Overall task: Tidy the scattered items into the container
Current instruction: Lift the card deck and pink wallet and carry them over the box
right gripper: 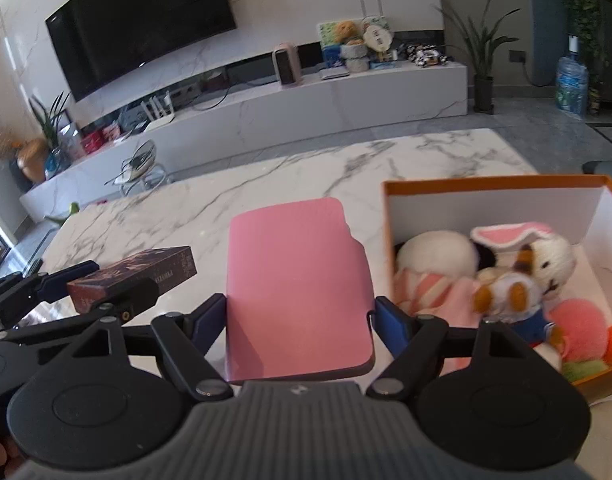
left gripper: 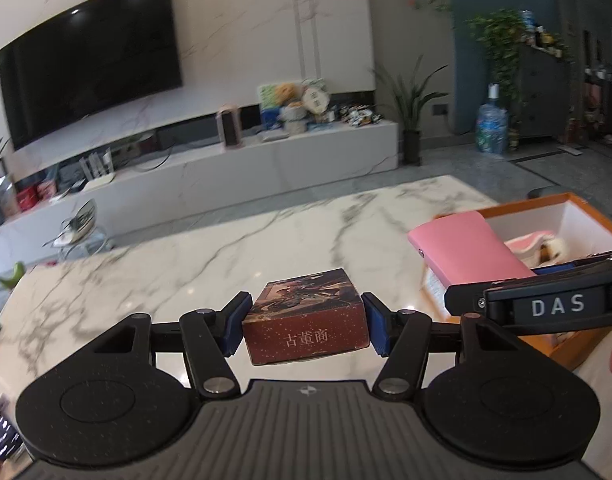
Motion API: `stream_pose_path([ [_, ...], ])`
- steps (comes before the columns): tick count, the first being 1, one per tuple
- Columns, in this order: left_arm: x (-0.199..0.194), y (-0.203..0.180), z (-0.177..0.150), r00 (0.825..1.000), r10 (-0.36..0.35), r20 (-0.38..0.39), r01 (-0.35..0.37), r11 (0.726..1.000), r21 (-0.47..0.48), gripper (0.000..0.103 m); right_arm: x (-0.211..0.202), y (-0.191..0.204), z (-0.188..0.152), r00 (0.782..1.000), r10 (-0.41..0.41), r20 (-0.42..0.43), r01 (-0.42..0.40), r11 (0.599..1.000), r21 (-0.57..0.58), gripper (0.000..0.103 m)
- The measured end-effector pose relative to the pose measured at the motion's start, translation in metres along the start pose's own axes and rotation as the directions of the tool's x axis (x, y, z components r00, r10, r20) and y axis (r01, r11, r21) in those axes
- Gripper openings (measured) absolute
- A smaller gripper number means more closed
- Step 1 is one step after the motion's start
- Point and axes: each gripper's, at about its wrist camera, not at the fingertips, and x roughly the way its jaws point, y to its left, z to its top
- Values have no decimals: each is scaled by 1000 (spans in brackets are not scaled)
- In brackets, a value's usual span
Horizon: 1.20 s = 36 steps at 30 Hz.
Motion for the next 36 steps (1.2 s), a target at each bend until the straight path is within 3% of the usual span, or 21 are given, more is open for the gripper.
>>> stream_pose_path([
  [9, 21, -67, 33, 987, -155, 37, 152, 985, 78, 69, -22, -73, 14, 990, -128, 54, 122, 987, 101, 80],
  [19, 48, -151, 47, 945, -327, 19, 319, 930, 183, 69, -43, -157, 11, 956, -290, 42, 275, 937, 217, 80],
  [26, 70, -187, 49, 932, -362, -18, 356, 908, 221, 69, -34, -198, 9, 951, -309, 1, 297, 917, 267, 80],
  [36, 102, -206, 51, 933, -355, -65, 360, 907, 220, 69, 0, -236, 17, 962, -264, -71, 273, 912, 305, 80],
])
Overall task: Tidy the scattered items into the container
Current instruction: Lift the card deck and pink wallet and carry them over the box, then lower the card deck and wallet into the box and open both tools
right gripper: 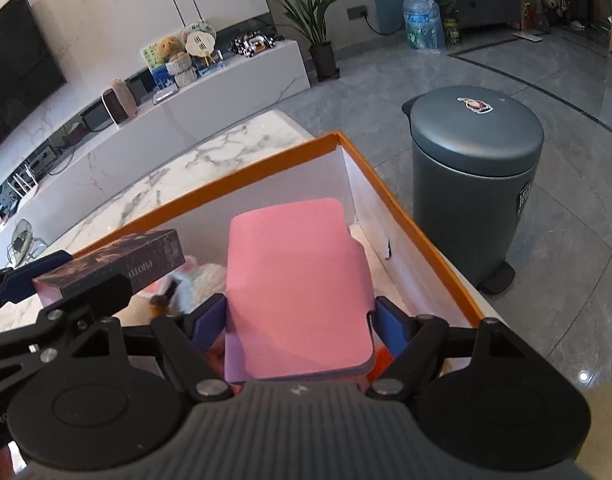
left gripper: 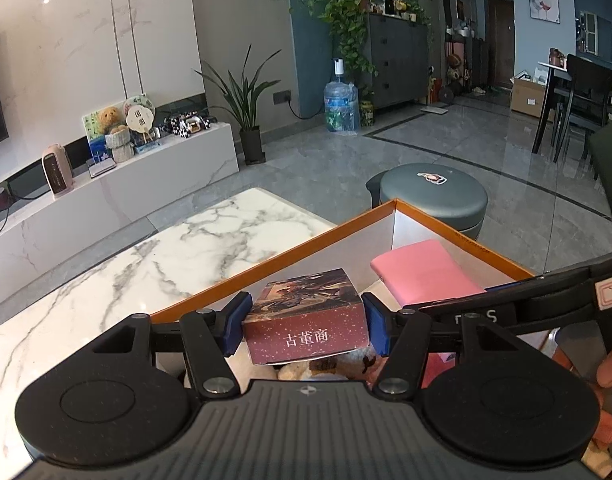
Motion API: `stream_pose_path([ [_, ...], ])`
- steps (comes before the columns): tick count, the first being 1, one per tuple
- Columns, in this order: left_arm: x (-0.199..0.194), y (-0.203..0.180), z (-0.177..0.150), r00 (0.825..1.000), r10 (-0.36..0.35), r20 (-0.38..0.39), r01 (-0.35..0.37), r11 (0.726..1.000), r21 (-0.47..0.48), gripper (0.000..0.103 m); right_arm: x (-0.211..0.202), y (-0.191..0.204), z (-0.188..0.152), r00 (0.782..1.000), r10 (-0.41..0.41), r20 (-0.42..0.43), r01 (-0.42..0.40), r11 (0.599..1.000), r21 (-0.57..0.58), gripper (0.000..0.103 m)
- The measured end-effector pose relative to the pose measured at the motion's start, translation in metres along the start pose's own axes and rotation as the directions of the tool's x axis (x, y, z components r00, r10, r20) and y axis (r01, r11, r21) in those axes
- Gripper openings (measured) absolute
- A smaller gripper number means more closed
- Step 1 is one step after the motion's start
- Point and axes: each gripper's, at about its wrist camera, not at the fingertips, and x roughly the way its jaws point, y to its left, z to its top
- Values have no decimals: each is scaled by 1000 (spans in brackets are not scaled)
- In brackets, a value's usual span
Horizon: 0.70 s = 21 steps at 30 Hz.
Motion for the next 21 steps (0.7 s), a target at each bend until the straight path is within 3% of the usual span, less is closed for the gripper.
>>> stream_pose_path([
  [6, 9, 5, 1, 1000, 4, -17, -4, 1000, -19, 69, 17, 4, 4, 998, -5, -57, 3, 999, -33, 80],
  [10, 9, 5, -1, 1000, 3, -16, -3, 1000, -19, 69, 25, -3, 4, 994, 6, -105, -5, 1000, 13, 81],
  [16, 5, 5, -1, 1000, 0, -13, 0, 1000, -24, 69, 19, 0, 0, 995, -25, -96, 26, 1000, 6, 81],
  [21, 3, 5, -1, 1000, -5, -8, 5, 1000, -29, 69, 5, 2, -3, 998, -61, -18, 61, 998, 7, 87],
])
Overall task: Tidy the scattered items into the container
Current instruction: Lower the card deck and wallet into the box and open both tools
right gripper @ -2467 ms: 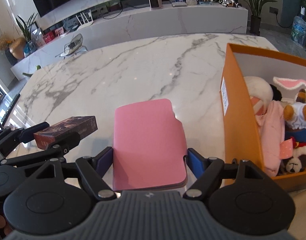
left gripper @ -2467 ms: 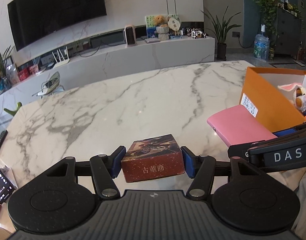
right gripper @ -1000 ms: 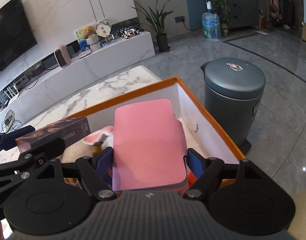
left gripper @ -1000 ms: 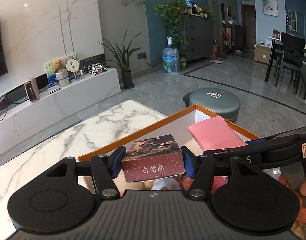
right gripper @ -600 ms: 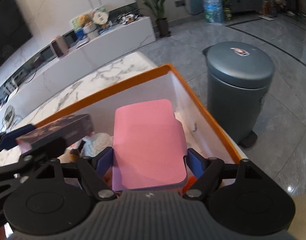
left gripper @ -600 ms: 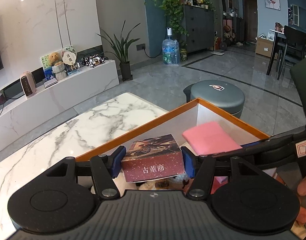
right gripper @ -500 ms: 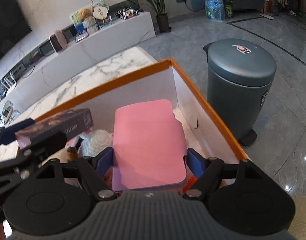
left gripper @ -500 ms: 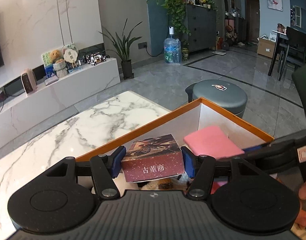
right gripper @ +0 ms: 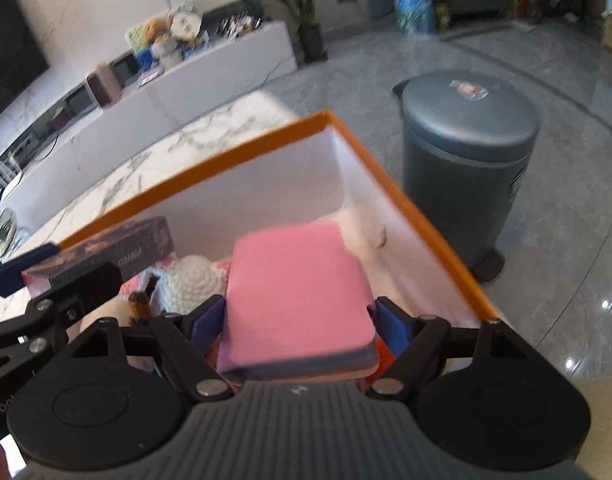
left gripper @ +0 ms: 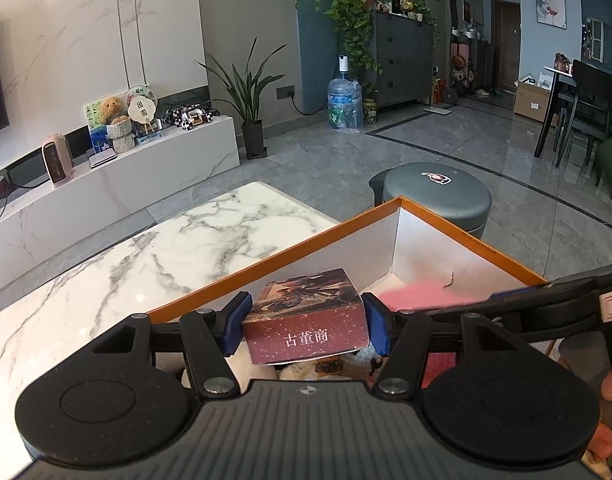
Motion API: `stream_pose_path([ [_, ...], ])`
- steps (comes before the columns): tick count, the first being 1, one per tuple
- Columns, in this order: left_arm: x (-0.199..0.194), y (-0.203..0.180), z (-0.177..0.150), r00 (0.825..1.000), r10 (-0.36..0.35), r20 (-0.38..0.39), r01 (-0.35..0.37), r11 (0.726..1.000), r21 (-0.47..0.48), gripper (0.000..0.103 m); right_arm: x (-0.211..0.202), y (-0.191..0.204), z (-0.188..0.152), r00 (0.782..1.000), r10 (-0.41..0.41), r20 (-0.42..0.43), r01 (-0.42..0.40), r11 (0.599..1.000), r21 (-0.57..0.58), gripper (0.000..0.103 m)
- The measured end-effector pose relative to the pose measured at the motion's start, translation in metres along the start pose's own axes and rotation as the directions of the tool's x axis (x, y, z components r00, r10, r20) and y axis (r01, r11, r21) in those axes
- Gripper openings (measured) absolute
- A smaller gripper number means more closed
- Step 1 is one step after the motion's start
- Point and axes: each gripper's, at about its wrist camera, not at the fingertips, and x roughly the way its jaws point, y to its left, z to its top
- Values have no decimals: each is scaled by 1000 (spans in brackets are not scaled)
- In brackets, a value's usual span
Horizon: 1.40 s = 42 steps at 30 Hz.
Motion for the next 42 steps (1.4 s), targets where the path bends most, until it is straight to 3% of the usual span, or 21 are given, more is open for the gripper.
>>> stream_pose_path([
  [7, 0, -7, 2, 1000, -25, 5, 25, 1000, 4, 69, -27, -8, -13, 992, -42, 119, 36, 998, 56, 87],
  [10, 0, -14, 2, 999, -42, 11, 42, 999, 25, 69, -34, -6, -16, 984, -72, 162, 63, 996, 64, 71],
  [12, 0, -20, 2, 998, -64, 18, 63, 997, 43, 69, -34, -5, -15, 981, -96, 172, 85, 994, 68, 51],
  [15, 2, -30, 0, 995, -93, 19, 91, 992, 83, 69, -34, -8, -14, 976, -123, 179, 107, 990, 96, 33],
  [20, 12, -36, 1, 991, -132, -1, 131, 989, 66, 69, -33, -16, -14, 972, -154, 176, 129, 981, 145, 22],
  [25, 21, -39, -2, 985, -166, -38, 168, 983, 77, 68, -32, -27, -14, 975, -148, 167, 116, 975, 190, 22],
  [31, 25, -52, -13, 966, -245, -88, 255, 959, 123, 68, -30, -24, -14, 982, -113, 153, 89, 983, 159, 23],
  [39, 26, -58, -21, 976, -198, -96, 210, 968, 140, 70, -29, -26, -14, 986, -95, 139, 72, 984, 162, 23],
  [42, 22, -60, -21, 980, -184, -76, 194, 969, 155, 76, -29, -25, -15, 986, -94, 140, 72, 985, 159, 23],
])
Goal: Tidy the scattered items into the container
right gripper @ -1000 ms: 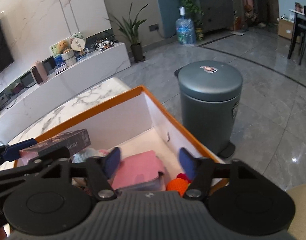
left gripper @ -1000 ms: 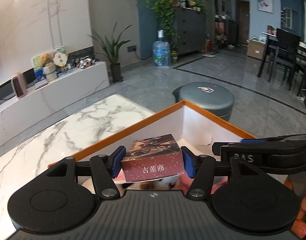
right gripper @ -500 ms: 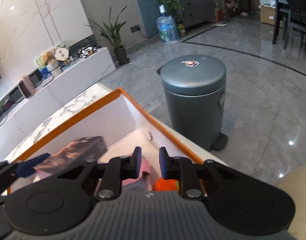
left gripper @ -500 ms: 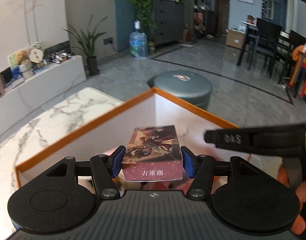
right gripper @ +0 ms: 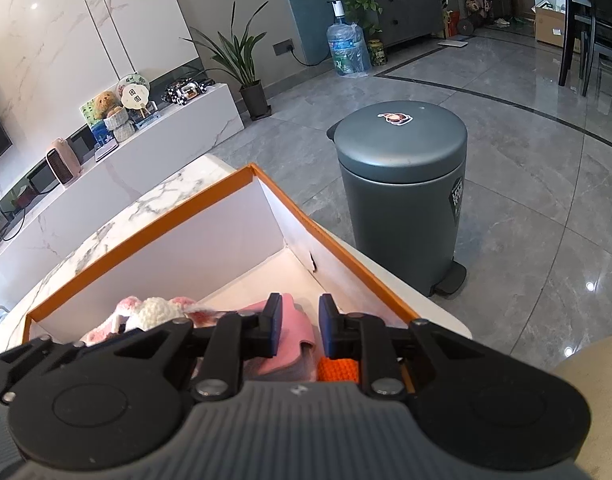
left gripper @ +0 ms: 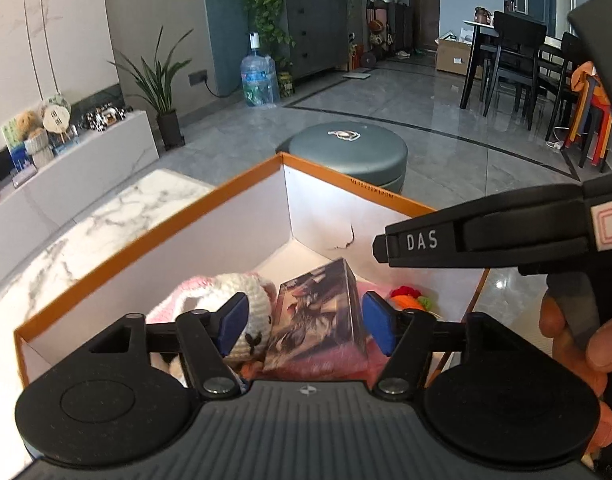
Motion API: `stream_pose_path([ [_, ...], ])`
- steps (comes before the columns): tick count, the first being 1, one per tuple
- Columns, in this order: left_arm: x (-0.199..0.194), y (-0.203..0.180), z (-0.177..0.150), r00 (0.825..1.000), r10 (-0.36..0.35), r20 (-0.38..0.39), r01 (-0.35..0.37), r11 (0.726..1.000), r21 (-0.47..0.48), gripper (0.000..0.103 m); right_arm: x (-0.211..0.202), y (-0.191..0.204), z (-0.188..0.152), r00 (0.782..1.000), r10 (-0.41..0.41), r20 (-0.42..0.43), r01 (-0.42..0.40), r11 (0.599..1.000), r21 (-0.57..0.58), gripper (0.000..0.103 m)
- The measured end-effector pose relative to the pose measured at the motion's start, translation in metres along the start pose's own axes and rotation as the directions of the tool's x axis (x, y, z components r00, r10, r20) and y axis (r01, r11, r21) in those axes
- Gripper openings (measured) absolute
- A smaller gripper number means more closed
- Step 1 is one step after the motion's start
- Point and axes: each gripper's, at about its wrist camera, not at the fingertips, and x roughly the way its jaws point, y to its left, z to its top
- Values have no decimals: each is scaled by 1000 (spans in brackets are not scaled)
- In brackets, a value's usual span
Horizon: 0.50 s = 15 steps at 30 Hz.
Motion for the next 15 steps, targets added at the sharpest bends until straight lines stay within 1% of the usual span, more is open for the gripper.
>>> stream_pose_path([
  [3, -2, 1, 1, 1000, 3, -1, -3, 1000, -1, 76, 1, 0, 0, 1000, -2, 1, 2, 1000, -3, 23],
  [11, -22, 4, -2, 999, 50, 14, -50, 999, -15, 76, -3, 5, -2, 1000, -22, 20, 23, 999, -35, 23],
  [15, -35, 7, -3, 997, 78, 21, -77, 996, -35, 76, -8, 13, -4, 998, -42, 37, 45, 996, -73, 27],
])
